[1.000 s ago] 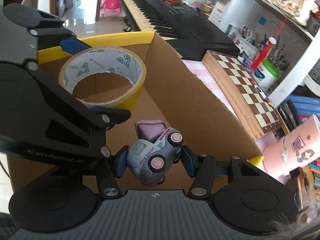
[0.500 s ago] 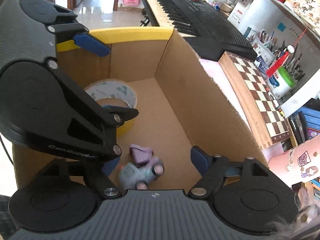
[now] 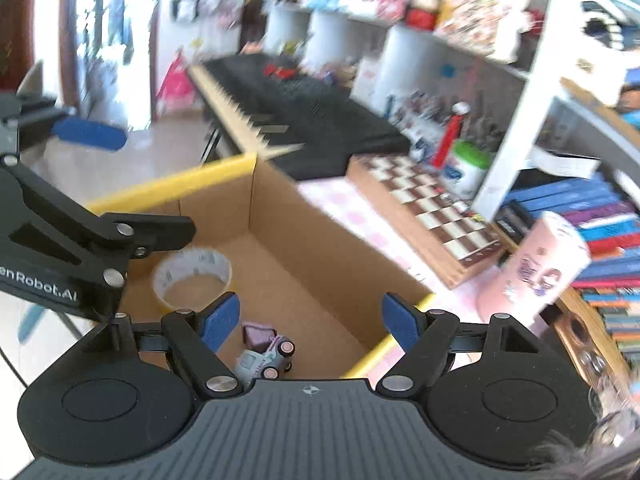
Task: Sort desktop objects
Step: 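Withdraw both tools from the box back over the table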
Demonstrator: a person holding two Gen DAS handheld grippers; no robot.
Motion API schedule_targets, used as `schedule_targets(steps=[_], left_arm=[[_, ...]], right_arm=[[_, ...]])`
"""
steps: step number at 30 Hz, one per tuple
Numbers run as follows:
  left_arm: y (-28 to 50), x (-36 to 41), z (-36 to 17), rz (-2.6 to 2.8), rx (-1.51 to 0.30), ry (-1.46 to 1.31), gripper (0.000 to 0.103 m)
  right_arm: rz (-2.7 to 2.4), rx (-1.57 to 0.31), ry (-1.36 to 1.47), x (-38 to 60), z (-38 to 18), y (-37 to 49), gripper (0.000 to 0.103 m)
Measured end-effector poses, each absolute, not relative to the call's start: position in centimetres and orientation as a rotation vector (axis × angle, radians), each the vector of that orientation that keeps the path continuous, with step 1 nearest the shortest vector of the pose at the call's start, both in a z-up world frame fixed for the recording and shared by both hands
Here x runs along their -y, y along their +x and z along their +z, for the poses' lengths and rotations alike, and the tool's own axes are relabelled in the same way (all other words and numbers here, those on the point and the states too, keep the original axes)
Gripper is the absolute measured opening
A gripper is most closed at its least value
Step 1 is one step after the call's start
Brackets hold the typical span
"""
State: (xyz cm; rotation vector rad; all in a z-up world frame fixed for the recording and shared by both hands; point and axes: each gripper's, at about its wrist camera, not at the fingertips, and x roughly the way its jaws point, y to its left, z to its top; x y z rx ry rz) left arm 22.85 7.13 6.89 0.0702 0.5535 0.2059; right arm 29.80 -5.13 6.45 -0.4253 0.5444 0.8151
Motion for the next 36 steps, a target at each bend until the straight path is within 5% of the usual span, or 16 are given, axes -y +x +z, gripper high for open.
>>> schedule_targets(steps=[17,36], left_arm=[[13.3,-8.4,9.5,0.216,-0.42,-0.044,0.101],[5.1,-8.7,8.6,0.205,-0.412,-0.057,0.101]], right_arm=[[0.552,-0.256,-0.09,12.3,10.2,17.0,0.075],[0.346,-0.349,0.024,13.5,7.7,7.6,0.076]])
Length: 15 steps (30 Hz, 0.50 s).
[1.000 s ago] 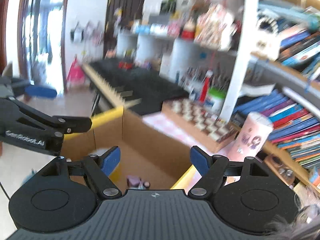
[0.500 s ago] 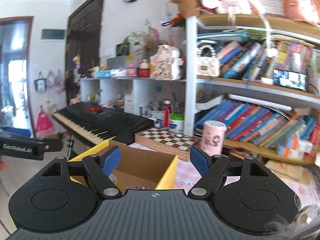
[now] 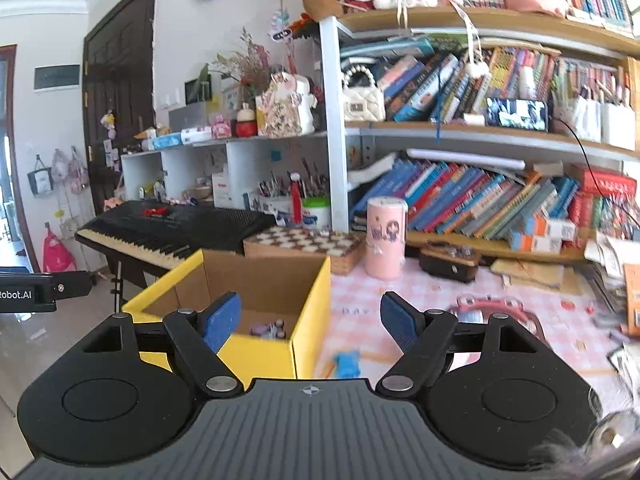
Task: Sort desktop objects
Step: 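Withdraw both tools from the box back over the table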
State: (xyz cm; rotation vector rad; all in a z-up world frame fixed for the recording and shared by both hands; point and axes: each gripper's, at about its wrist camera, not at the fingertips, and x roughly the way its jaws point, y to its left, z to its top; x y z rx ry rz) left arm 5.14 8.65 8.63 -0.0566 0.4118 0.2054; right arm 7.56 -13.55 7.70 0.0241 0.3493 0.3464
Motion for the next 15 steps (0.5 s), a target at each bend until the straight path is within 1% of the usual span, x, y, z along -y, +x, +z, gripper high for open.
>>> schedule_targets(steps=[8,15], left_arm=[[2.8,-7.8,7.4,0.168,-0.435,-0.054,0.101],[1.3,-7.6,6.4,0.159,-0.46,-0.067,0.101]], right_arm=[[0.311,-0.429,0.05,13.2,5.7,4.3,0.076],[0.215,-0.513,-0.011,12.4,4.0,2.6,0.074]])
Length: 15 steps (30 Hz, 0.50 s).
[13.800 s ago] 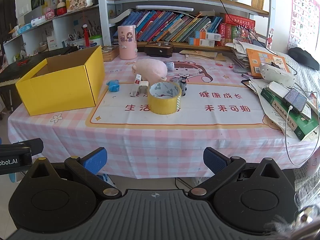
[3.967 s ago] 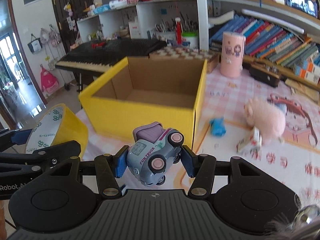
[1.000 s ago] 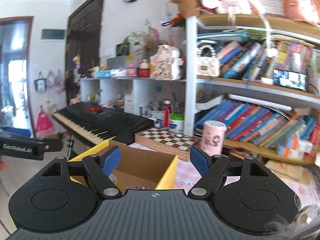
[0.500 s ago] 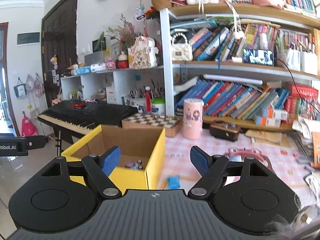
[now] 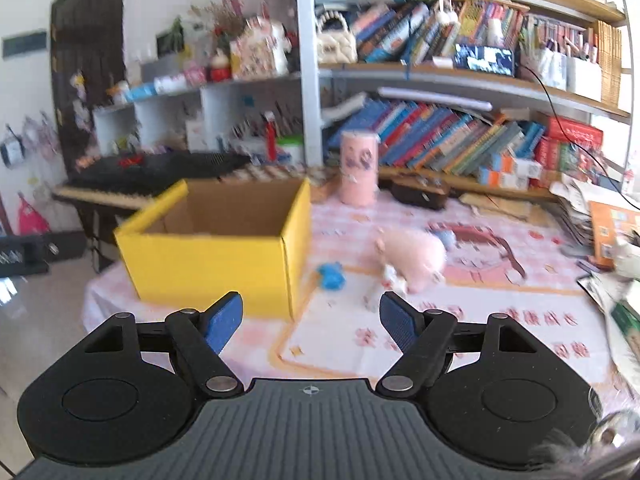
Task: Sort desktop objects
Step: 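Withdraw both tools from the box back over the table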
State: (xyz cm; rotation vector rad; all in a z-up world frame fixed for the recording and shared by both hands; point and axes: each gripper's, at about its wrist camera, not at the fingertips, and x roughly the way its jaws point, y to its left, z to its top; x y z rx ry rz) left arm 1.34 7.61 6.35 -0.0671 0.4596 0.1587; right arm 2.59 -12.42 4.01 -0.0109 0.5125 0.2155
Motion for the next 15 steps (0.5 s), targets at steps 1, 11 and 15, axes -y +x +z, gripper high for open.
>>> schedule_targets(steps=[1,11,15], left_arm=[[1.1,-7.6,6.1,0.161,-0.466,-0.068,0.101],[-0.8,-7.0,3.5,0.15,-0.561,-0.072,0.101],[-1.3,-6.6,2.7,0.119,-0.596,-0.074,0.101]], right_arm=[[0.206,-0.525,-0.009,12.5,3.7,2.4,0.074],[0.21,-0.616,-0.023,12.3,1.7,0.9,0.074],[0.217,-0.657,-0.031,12.3,1.0,0.4,0.074]])
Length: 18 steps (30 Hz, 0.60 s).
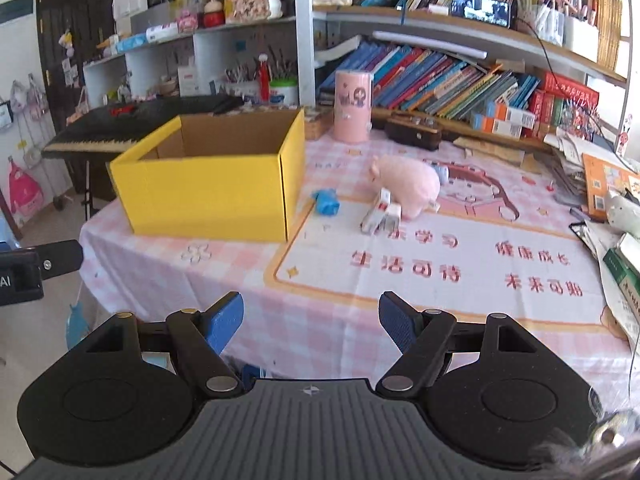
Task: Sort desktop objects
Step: 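Withdraw both tools from the box back over the table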
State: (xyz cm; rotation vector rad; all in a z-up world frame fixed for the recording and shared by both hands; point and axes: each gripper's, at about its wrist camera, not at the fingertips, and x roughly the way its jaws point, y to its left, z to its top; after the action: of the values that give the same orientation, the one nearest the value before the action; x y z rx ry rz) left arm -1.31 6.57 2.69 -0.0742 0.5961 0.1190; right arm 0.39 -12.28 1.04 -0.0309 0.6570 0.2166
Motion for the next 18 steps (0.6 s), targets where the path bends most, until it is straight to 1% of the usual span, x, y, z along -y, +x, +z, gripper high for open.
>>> schedule_targets(steps=[9,18], left_arm=[[-1.1,-4.9,1.5,0.033,-0.658,-0.05,0.101],[-0.3,-2.9,1.2,-0.048,-0.675,-0.018,0.101]], right_arm=[[0.19,-0.696,-0.018,13.2,0.2,-0.6,0.074],[0.125,-0.718,0.007,14.9,-0.2,-0.4,0.075]])
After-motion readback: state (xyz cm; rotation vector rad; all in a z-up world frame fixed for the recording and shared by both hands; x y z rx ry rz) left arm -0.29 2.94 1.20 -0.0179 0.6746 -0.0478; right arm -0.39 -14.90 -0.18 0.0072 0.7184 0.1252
